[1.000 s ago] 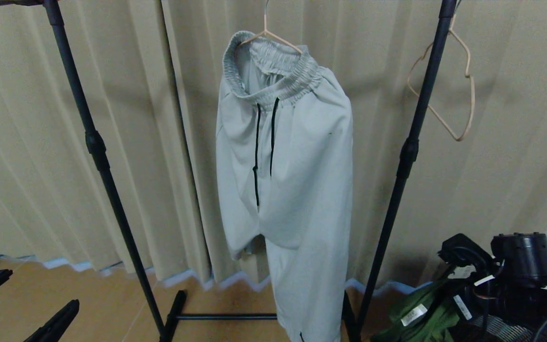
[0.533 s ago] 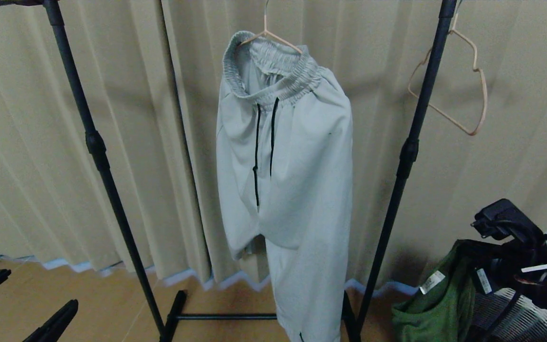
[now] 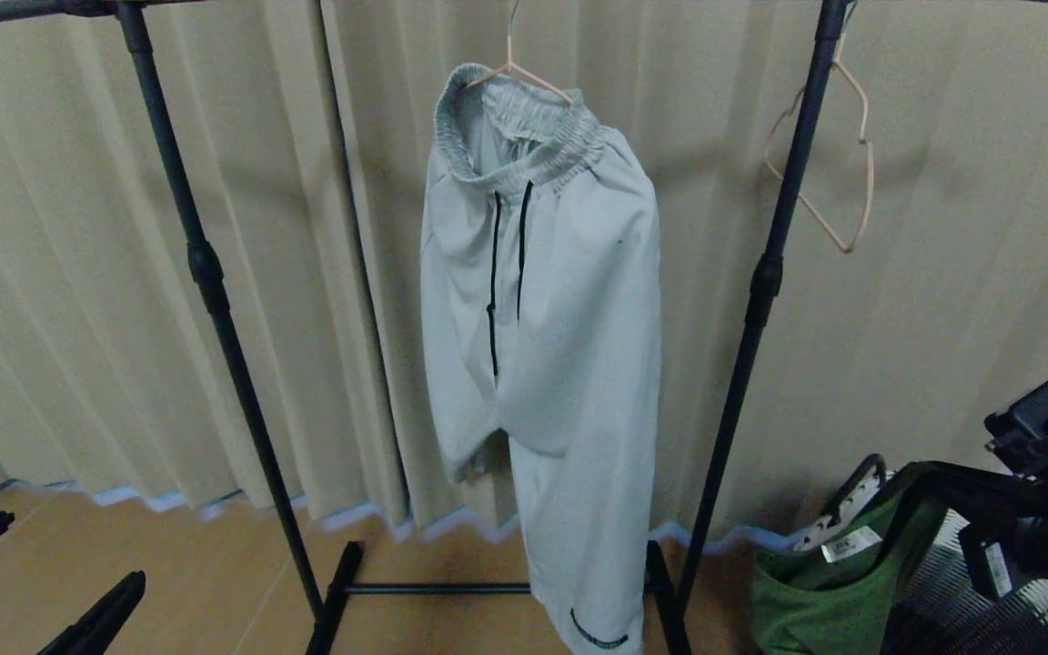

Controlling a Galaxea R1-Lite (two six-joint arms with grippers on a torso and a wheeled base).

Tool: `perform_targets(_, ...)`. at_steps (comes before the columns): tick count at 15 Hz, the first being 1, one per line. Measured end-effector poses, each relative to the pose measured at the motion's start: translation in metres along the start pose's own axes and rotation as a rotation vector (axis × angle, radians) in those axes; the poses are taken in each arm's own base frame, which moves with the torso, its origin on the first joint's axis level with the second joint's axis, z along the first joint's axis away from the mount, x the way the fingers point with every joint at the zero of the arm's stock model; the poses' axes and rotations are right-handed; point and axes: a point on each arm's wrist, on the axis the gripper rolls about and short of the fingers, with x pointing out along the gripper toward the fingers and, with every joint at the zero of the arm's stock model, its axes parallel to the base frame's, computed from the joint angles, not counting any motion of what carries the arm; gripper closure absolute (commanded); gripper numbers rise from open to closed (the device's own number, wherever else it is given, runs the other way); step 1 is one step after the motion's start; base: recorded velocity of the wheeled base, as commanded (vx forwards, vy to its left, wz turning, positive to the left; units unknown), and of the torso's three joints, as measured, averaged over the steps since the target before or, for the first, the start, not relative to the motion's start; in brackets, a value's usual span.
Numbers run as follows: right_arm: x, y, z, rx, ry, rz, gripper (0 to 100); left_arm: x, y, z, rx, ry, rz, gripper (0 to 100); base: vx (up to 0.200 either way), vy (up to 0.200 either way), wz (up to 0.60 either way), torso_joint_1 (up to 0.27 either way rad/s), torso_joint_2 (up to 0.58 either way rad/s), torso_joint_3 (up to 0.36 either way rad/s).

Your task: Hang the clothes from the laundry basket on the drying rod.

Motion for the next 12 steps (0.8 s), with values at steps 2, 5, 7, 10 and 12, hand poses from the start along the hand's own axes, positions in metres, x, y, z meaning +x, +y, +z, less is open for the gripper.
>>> perform_targets(2,-0.01,-0.001,0.001,0.001,-0.024,-0.004,100,-0.001,0.0,0.0,0.001,-0.005,0.001,0,-0.2,0.0,0.0,0.005,0.0,0.0)
perform_targets(5,-0.017,-0.002,0.001,0.005,-0.051,-0.011,100,-0.002,0.0,0.0,0.002,-0.009,-0.001,0,-0.067,0.0,0.0,0.002,0.0,0.001)
perform_targets(7,-0.019,-0.002,0.001,0.007,-0.059,-0.013,100,-0.002,0.0,0.001,0.001,-0.014,-0.001,0,0.0,0.0,0.0,0.0,0.0,0.0)
perform_targets(10,-0.019,-0.002,0.001,0.007,-0.067,-0.005,100,-0.002,0.0,0.001,0.002,-0.02,-0.001,0,0.0,0.0,0.0,0.0,0.0,0.0)
perform_targets(12,-0.019,-0.002,0.002,0.007,-0.069,0.001,100,-0.002,0.0,0.002,0.002,-0.021,-0.003,0,0.0,0.0,0.0,0.0,0.0,0.0)
